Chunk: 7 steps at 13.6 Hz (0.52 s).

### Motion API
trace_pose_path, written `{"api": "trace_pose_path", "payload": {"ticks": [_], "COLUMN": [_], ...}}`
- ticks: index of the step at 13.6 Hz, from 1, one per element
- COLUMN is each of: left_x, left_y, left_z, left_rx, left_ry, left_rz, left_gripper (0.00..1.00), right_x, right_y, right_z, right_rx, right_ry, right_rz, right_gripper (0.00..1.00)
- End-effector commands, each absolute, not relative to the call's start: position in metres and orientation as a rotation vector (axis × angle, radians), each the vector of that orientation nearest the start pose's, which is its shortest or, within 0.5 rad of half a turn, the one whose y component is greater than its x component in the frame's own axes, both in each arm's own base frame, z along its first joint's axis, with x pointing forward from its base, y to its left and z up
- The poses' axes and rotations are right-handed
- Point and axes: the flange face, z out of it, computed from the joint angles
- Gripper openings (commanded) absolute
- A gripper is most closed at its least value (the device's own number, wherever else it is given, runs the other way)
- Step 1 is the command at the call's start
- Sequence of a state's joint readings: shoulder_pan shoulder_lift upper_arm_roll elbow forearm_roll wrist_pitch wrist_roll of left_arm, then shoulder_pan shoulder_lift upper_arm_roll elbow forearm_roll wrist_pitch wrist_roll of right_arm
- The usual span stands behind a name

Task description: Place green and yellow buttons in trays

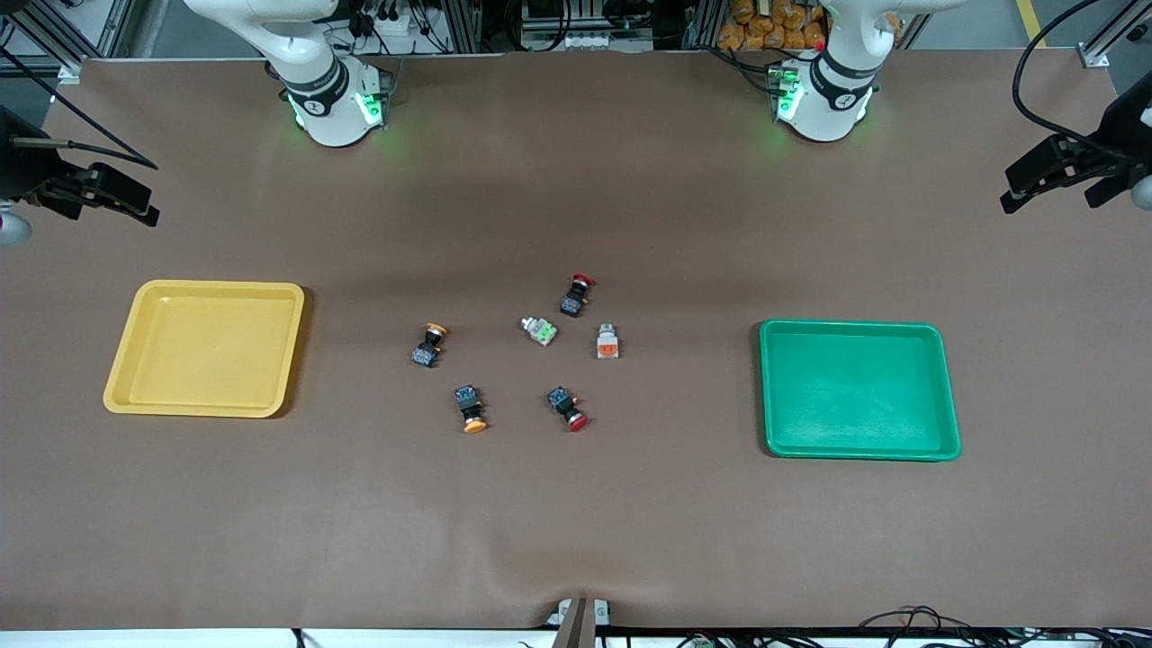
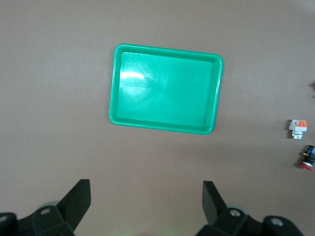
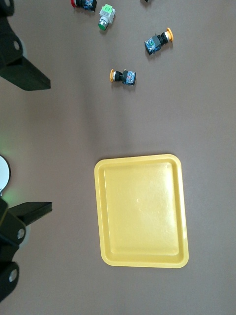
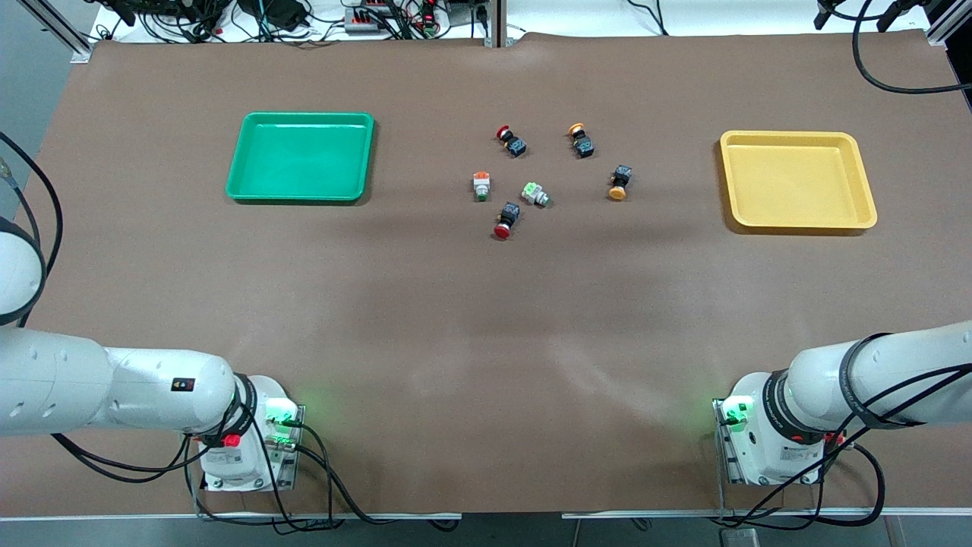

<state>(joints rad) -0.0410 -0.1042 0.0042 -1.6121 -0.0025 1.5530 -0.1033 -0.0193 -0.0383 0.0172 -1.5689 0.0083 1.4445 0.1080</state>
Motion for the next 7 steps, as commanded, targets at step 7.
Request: {"api": "trace_pose_path", "payload": {"ticks": [7], "left_x": [0.5308], "left_y": [-0.0223], "left_z": [0.6543], "left_rx": [-3.141], "left_ry": [-0.092], "left_rz": [-0.048], "left_gripper": [1.00], "right_x": [0.5307], "right_y": [-0.0002], "right_z": [0.6393], "right_rx": [-3.128], "right_ry": [0.184], "right_rz": [0.123], "right_gripper": [1.00]}}
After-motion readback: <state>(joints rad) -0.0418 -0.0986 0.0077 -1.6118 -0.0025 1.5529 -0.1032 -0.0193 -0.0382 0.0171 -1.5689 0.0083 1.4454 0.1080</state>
